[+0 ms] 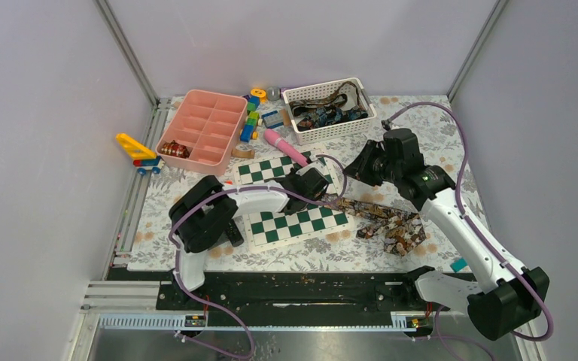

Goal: Roll the ties
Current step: Roll the tie at the center of the board.

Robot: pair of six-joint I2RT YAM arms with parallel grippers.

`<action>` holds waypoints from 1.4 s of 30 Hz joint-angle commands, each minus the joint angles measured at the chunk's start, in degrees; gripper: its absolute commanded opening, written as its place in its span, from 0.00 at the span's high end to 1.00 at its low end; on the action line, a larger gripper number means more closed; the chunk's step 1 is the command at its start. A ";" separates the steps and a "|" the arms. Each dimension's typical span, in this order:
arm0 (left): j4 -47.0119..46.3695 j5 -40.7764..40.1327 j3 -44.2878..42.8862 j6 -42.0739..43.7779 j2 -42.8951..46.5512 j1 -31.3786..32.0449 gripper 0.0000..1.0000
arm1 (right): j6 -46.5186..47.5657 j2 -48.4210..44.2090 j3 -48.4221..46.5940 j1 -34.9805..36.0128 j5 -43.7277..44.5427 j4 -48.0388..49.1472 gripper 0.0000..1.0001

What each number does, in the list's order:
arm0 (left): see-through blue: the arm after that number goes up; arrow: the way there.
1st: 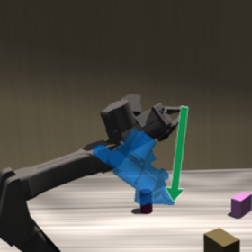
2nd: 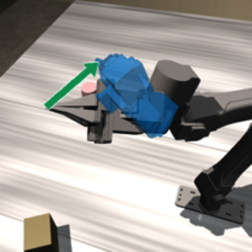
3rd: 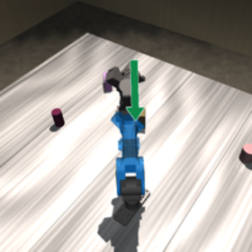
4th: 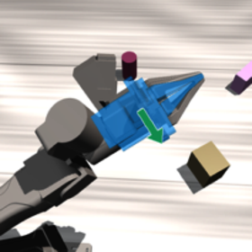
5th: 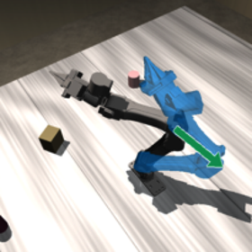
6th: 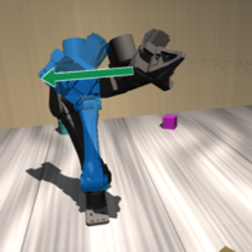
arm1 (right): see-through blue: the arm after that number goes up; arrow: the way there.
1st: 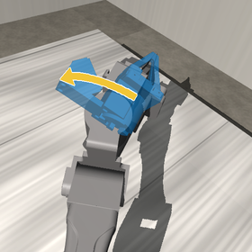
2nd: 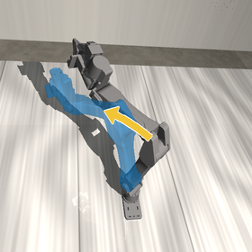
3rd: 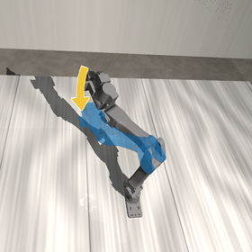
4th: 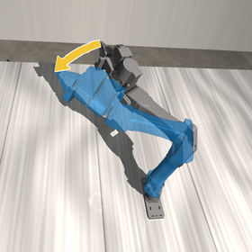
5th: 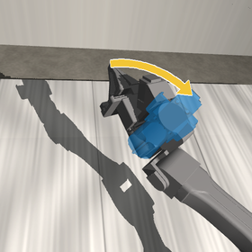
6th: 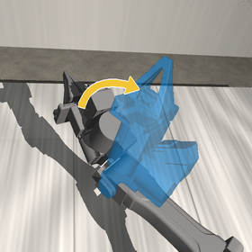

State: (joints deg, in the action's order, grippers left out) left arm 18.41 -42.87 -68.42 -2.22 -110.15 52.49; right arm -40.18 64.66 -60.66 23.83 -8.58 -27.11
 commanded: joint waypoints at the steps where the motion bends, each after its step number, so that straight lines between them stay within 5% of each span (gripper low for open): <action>1: 0.63 -1.50 -2.83 0.68 -1.30 0.68 0.93 | 0.11 -1.64 0.28 -0.37 0.56 -0.23 0.75; 42: 3.57 9.75 -6.29 0.03 -2.94 1.76 0.66 | 1.08 -2.72 0.49 -0.46 2.16 -1.37 0.73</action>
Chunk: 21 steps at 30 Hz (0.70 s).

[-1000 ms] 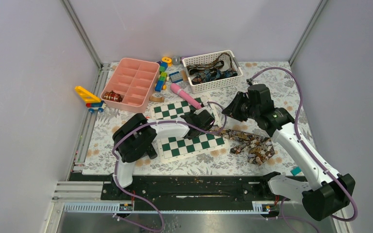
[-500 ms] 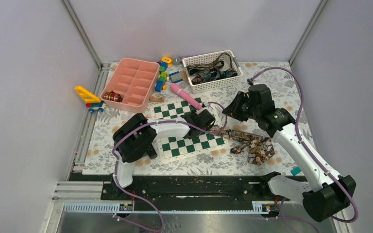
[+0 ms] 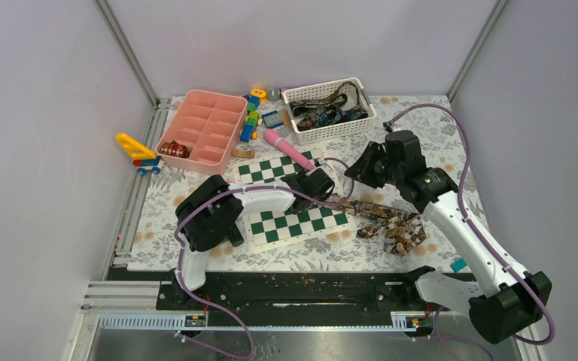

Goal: Roll the ties
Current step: Roll the tie at the center of the board.

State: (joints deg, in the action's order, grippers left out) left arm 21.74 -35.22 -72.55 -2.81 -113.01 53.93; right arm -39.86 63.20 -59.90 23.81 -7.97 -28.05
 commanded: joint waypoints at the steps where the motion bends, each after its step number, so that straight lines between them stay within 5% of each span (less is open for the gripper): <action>1: 0.24 2.23 -2.13 0.55 0.00 0.34 0.66 | 0.75 -1.25 -0.23 -0.43 1.55 -0.42 0.73; 21: -0.13 2.35 -2.42 0.15 1.76 -1.02 0.59 | 1.33 -3.46 -5.32 -0.69 1.64 -1.98 0.72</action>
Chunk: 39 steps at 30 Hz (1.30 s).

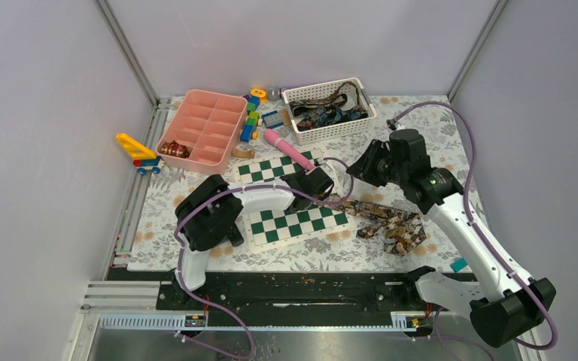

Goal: Roll the ties
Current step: Roll the tie at the center of the board.

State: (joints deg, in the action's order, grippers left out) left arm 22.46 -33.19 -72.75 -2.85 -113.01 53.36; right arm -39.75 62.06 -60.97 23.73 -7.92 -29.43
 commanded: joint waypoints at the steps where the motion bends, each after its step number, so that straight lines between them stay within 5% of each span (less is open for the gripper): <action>1: -0.84 0.32 -2.40 0.30 1.76 -0.45 0.59 | 1.34 -2.64 -4.86 -0.69 1.66 -0.70 0.72; 39: 1.04 0.63 -4.64 0.84 5.07 -0.45 0.57 | 1.43 -5.39 -7.63 -3.24 2.57 -1.95 0.70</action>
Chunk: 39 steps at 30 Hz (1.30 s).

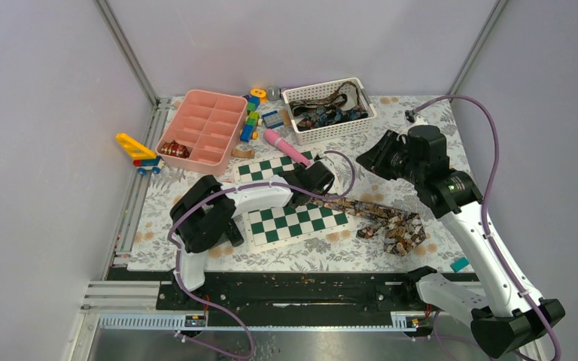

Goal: Roll the ties
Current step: Roll the tie at the center of the board.

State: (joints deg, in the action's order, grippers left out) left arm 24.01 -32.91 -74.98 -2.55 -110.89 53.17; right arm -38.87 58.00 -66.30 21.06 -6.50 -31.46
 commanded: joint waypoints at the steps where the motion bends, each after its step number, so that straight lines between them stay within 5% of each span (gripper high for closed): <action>1: -0.54 0.34 -2.38 0.53 2.85 -0.23 0.57 | 0.60 -1.37 -2.32 -0.66 1.02 0.03 0.70; 11: -0.53 0.58 -2.32 0.32 3.64 -0.26 0.57 | 0.70 -1.92 -3.35 -1.37 1.70 0.07 0.70; 21: -0.66 6.16 -4.08 -0.46 14.65 -0.52 0.57 | -0.01 5.35 -17.92 -11.62 5.83 -4.06 0.66; 25: -4.47 14.39 1.77 -5.56 23.28 -7.81 0.52 | -1.97 11.16 -13.99 -12.08 -1.73 0.03 0.64; 29: -11.78 25.81 9.19 -13.23 29.00 -18.23 0.50 | -1.63 18.26 -10.91 -6.08 -3.25 2.83 0.59; 39: -29.08 34.66 24.64 -28.57 30.89 -28.98 0.48 | -3.54 38.73 -12.58 9.63 -12.23 11.73 0.60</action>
State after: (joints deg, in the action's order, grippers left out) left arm 5.21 -5.39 -53.19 -23.44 -79.53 26.11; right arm -41.91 91.59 -75.64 27.49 -13.13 -24.43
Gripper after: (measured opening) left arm 0.513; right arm 0.416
